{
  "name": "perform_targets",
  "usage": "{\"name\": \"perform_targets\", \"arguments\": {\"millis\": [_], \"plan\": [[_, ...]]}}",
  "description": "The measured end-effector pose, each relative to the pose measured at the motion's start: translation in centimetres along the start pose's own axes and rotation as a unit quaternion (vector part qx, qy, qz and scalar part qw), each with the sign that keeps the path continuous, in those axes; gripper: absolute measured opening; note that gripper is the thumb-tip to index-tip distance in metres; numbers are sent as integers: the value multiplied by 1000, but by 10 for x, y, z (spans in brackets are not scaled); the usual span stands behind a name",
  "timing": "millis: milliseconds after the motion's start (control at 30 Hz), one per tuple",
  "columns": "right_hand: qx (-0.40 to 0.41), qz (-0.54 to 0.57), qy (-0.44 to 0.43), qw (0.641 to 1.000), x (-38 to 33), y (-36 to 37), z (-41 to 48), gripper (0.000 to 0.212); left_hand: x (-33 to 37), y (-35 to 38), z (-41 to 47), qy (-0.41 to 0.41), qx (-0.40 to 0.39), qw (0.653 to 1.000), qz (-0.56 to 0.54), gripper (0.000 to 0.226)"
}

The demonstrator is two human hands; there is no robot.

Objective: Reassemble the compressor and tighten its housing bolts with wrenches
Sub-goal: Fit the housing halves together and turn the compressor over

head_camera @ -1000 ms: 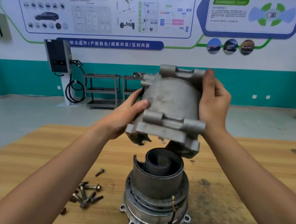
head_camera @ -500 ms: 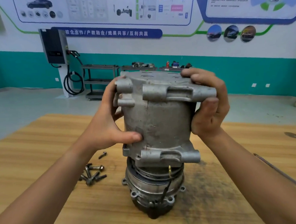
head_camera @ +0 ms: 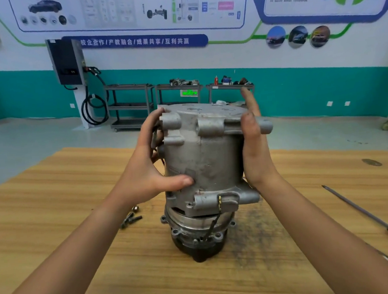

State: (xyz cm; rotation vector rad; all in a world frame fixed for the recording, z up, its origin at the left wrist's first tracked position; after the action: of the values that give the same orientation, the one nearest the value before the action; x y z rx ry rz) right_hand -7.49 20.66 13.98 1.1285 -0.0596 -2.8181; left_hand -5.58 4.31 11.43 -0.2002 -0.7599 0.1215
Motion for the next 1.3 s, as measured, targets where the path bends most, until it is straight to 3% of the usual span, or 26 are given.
{"name": "perform_targets", "arguments": {"millis": [67,167,300,467,567,667,800,900,1000,1100,1167,1233,1300], "plan": [[17,49,14,999,2,-6,-7,76,5,1,-2,15,-4,1000,15,106],[-22,60,-10,998,-1,-1,-24,67,1,-1,-16,19,-5,999,44,111],[-63,58,23,996,9,12,-29,68,-14,-1,-32,-8,7,1000,25,111],[-50,57,74,994,16,9,-31,73,-20,1,-38,-34,13,998,52,110],[-51,8,111,993,13,5,-40,87,-18,0,-43,-44,21,996,80,110],[6,-101,131,986,7,-11,-72,77,-11,-7,-64,-36,59,990,124,104],[131,-286,31,949,-15,-16,-128,57,-18,-30,-97,-89,175,979,63,74],[128,-308,-45,942,-27,0,-138,34,-35,-26,-109,-151,149,966,149,51],[90,-336,-129,929,-40,11,-148,21,-50,-5,-121,-191,76,956,210,57],[-23,-341,-204,917,-42,29,-170,17,-45,3,-116,-139,62,939,309,63],[-85,-345,-197,914,-34,36,-180,19,-42,2,-111,-112,63,927,352,69],[-64,-322,-139,934,-29,26,-177,21,-48,-3,-110,-153,65,940,297,89],[32,-273,-68,959,-28,4,-166,13,-59,-5,-106,-208,36,952,223,119]]}}
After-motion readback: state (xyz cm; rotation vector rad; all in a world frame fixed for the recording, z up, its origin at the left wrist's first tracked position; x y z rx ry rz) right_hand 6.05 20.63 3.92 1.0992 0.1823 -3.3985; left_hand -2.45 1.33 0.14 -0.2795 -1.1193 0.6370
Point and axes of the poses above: each hand's wrist, its own z-axis towards the middle knuckle, its own y-axis out of the palm, x = y × z, the point moved 9 cm from there along z, towards the middle knuckle, and after that the axes turned 7 degrees about x, right-handed, at the moved point
